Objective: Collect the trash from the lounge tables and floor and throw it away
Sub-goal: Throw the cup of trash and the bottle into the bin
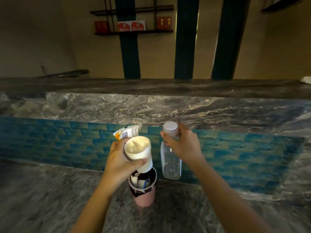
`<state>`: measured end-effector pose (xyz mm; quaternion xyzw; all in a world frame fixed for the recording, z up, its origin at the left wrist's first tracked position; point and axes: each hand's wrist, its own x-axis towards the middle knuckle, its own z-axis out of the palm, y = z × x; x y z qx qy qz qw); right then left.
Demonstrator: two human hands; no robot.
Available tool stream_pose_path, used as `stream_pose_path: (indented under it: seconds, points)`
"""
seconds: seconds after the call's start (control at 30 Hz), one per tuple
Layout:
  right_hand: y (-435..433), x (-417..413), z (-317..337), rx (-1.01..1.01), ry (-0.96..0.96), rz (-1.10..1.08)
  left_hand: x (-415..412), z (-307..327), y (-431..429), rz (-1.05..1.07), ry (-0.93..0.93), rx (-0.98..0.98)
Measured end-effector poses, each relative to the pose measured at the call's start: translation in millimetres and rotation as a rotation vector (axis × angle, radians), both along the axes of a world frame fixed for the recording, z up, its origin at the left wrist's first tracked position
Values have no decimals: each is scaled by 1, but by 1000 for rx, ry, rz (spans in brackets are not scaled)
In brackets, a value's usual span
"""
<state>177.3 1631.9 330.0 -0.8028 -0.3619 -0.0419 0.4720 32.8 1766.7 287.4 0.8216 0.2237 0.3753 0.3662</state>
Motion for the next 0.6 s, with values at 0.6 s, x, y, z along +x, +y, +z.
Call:
stream_pose_path:
  seconds: [0.6]
  points:
    - [366, 218, -179, -119, 367, -31, 223, -153, 366, -33, 218, -97]
